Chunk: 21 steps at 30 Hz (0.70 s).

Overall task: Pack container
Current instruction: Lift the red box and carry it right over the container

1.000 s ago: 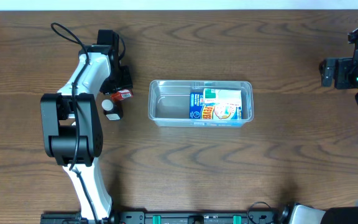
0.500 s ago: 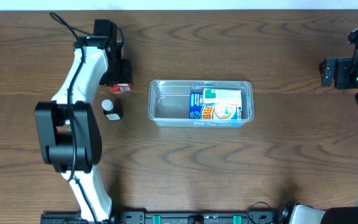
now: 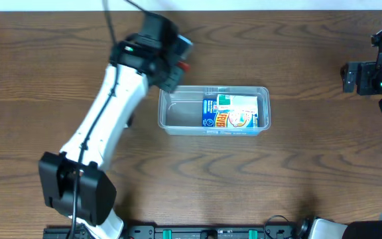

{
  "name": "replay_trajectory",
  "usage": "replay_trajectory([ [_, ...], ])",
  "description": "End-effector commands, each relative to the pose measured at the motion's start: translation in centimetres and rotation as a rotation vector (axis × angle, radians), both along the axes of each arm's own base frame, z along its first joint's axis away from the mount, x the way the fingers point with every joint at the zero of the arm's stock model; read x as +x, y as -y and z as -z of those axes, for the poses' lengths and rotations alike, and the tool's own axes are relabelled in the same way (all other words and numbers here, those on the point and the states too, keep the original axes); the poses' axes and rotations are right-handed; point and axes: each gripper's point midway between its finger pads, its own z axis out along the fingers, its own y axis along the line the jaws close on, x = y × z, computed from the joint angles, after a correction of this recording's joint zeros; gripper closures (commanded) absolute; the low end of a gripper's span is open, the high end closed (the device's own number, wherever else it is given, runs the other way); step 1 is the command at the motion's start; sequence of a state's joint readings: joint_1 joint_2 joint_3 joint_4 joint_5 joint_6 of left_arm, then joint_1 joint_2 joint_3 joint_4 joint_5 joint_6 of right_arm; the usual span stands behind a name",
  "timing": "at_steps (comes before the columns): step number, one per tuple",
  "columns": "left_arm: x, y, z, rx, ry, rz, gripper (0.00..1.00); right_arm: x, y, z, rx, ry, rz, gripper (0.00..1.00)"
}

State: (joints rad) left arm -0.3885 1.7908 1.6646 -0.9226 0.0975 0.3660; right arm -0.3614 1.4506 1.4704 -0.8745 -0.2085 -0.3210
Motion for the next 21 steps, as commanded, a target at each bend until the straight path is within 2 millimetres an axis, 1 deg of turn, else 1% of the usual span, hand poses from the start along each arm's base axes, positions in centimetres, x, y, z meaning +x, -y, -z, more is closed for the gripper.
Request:
replay_trajectory([
  [1,-2.0,3.5,-1.0,0.049,0.043,0.231,0.51,0.0,0.4,-0.2,0.011,0.006,0.018,0.01],
  [7,-6.0,8.9,-0.6,0.105,0.06,0.518,0.51,0.0,0.4,-0.2,0.011,0.006,0.018,0.01],
  [12,-8.9,12.0,0.1,0.143,0.076,0.709,0.51,0.0,0.4,-0.2,0.011,0.006,0.018,0.01],
  [16,-10.3,13.8,0.9,0.154,0.077,0.786,0.51,0.0,0.4,-0.2,0.011,0.006,0.018,0.01],
  [18,-10.6,14.5,1.3,0.155,0.083,0.809,0.51,0.0,0.4,-0.2,0.011,0.006,0.018,0.01],
  [21,-10.5,15.4,1.9,0.15,0.093,0.821,0.51,0.0,0.4,-0.2,0.011,0.006,0.018,0.01],
])
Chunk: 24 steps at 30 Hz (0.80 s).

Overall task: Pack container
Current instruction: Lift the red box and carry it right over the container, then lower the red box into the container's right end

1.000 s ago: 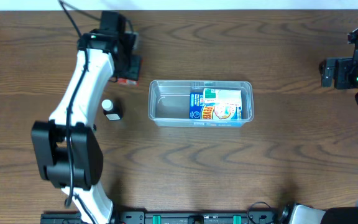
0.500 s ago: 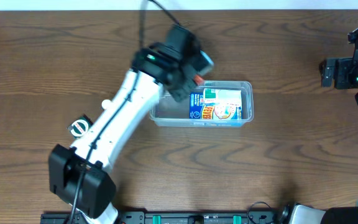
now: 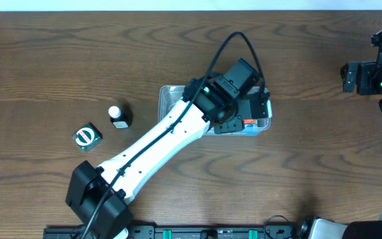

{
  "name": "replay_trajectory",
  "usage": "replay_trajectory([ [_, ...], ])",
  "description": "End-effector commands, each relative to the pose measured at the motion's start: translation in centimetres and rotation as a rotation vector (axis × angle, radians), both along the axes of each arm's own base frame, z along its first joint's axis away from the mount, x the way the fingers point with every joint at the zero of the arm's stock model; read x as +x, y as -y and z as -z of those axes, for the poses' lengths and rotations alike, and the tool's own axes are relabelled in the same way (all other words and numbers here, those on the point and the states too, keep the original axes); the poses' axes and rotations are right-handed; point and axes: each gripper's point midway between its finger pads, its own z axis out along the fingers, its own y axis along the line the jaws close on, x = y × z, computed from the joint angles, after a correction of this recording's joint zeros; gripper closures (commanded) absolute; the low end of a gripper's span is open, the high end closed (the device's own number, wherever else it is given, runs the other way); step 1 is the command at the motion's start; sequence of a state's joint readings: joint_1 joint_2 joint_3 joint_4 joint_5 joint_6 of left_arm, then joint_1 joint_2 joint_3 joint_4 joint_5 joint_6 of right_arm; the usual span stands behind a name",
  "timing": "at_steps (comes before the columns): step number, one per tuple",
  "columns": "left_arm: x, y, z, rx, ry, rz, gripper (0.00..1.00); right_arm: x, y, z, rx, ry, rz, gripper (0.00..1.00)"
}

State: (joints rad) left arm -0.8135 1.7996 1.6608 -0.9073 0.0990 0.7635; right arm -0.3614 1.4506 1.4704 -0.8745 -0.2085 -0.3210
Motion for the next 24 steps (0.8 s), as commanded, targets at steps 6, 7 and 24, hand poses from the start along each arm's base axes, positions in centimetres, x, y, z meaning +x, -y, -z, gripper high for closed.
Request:
replay_trajectory([
  [6,0.4,1.8,3.5,0.029,-0.013,0.047,0.51,0.0,0.4,-0.2,0.011,0.006,0.018,0.01],
  [7,0.6,2.0,3.8,0.028,-0.012,0.047,0.51,0.0,0.4,-0.2,0.011,0.006,0.018,0.01],
  [24,1.8,3.5,6.3,0.024,0.001,0.067,0.51,0.0,0.4,-0.2,0.011,0.006,0.018,0.01],
])
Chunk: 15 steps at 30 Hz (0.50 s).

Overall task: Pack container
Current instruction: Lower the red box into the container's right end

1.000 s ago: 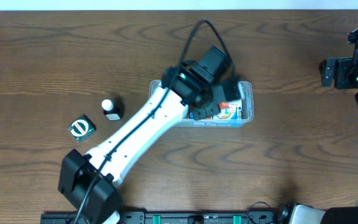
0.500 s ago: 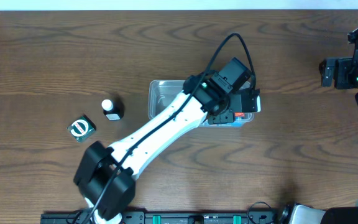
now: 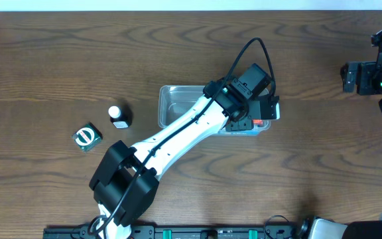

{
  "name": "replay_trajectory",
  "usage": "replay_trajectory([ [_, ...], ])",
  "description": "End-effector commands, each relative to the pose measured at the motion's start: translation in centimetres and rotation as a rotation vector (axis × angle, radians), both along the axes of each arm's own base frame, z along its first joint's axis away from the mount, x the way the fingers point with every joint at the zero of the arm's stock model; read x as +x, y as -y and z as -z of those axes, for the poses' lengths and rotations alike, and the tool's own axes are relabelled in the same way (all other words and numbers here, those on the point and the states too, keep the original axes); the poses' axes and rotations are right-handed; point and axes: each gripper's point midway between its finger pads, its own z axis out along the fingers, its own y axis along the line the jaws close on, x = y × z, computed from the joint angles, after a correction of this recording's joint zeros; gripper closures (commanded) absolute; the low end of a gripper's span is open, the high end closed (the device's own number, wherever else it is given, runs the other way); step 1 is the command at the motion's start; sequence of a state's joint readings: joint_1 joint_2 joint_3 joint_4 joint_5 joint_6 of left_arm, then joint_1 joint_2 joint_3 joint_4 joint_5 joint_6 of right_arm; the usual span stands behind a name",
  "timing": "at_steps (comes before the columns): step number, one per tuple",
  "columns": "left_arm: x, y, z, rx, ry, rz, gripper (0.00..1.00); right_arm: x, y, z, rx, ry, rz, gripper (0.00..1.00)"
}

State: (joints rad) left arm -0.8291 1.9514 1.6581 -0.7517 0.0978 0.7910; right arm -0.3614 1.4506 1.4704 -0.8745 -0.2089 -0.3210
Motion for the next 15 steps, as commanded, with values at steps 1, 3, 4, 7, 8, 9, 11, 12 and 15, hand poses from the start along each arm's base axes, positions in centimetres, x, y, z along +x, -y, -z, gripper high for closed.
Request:
replay_trajectory([
  [1,-0.3,0.4,1.1,0.012,-0.005,0.029,0.51,0.0,0.4,-0.2,0.01,0.006,0.018,0.01],
  [3,-0.1,0.7,1.0,0.001,0.003,0.03,0.51,0.0,0.4,-0.2,0.01,0.006,0.018,0.01],
  [4,0.1,0.7,1.0,-0.003,0.006,0.029,0.51,0.0,0.4,-0.2,0.01,0.006,0.018,0.01],
  [7,0.1,0.8,1.4,0.001,0.002,0.03,0.51,0.0,0.4,-0.2,0.01,0.006,0.018,0.01],
  [8,0.1,0.8,1.6,0.005,-0.001,0.029,0.51,0.0,0.4,-0.2,0.01,0.006,0.018,0.01],
  [9,0.0,0.8,1.9,0.009,-0.005,0.029,0.51,0.0,0.4,-0.2,0.01,0.006,0.018,0.01],
  [11,0.0,0.7,2.4,0.019,-0.015,0.029,0.51,0.0,0.4,-0.2,0.01,0.006,0.018,0.01],
  [12,0.0,0.7,2.6,0.023,-0.018,0.029,0.51,0.0,0.4,-0.2,0.01,0.006,0.018,0.01],
  [15,0.0,0.7,3.1,0.031,-0.026,0.029,0.51,0.0,0.4,-0.2,0.01,0.006,0.018,0.01],
])
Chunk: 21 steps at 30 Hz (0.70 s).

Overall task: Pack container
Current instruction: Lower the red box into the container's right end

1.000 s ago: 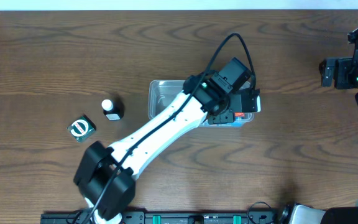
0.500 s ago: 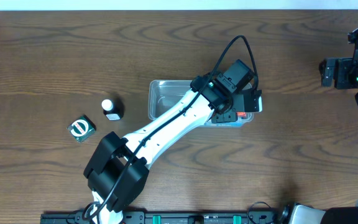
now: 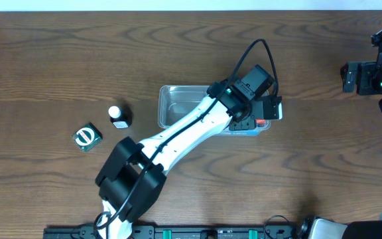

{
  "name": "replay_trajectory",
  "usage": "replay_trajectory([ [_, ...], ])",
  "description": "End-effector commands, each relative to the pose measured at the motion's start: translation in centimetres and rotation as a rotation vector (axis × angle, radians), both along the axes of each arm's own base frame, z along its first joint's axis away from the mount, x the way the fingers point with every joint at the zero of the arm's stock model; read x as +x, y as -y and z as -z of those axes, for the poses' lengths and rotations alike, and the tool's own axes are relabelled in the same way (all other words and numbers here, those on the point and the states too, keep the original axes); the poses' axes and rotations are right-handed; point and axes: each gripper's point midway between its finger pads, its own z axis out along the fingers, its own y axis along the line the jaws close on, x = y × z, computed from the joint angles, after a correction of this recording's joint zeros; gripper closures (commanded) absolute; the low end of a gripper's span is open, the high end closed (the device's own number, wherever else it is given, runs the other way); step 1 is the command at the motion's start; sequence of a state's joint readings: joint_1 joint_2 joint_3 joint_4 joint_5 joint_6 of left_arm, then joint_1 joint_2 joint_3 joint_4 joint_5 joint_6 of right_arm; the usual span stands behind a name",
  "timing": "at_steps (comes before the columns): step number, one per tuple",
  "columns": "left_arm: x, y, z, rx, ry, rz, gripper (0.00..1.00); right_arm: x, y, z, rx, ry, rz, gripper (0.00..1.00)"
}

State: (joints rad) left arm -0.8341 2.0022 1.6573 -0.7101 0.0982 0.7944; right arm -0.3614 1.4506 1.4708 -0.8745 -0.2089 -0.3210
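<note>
A clear rectangular container [image 3: 171,106] lies mid-table, its left part bare. My left arm reaches across it from the lower left. The left gripper [image 3: 272,110] hangs over the container's right end, jaws hidden under the dark wrist. A small red-labelled item [image 3: 260,123] peeks out just below the gripper at the container's right front corner; whether it is gripped does not show. Anything else inside the right half is hidden by the arm. My right gripper [image 3: 347,77] stays at the far right edge, away from the container.
Left of the container stand a small black bottle with a white cap [image 3: 118,116] and a dark green packet with a round white mark [image 3: 86,137]. The left arm's base [image 3: 128,189] sits at the front. The table is dark wood.
My left gripper has shifted a little further right over the container's right end. The red-labelled item sits at the same corner. The right arm is unchanged.
My left gripper was up at the container's upper left, with a box lying in the container's right half. Then it was over the right half, covering the box, and the bottle and packet showed. It then reached the right end, where it is now.
</note>
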Motion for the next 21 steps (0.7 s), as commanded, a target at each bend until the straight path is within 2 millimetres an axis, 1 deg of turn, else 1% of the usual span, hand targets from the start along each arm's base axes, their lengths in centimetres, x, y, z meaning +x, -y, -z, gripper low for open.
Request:
replay_trajectory([
  [1,-0.46,-0.16,1.21,0.024,-0.02,0.021,0.51,-0.02,0.38,-0.23,0.011,0.006,0.018,0.01],
  [6,-0.53,-0.18,1.23,0.026,-0.022,0.021,0.49,-0.02,0.38,-0.23,0.011,0.006,0.018,0.01],
  [7,-0.54,-0.18,1.24,0.026,-0.022,0.021,0.45,-0.02,0.38,-0.23,0.011,0.006,0.018,0.01],
  [16,-0.53,-0.18,1.23,0.026,-0.022,0.021,0.3,-0.02,0.38,-0.23,0.011,0.006,0.018,0.01],
  [21,-0.53,-0.17,1.23,0.025,-0.022,0.021,0.29,-0.02,0.38,-0.23,0.011,0.006,0.018,0.01],
])
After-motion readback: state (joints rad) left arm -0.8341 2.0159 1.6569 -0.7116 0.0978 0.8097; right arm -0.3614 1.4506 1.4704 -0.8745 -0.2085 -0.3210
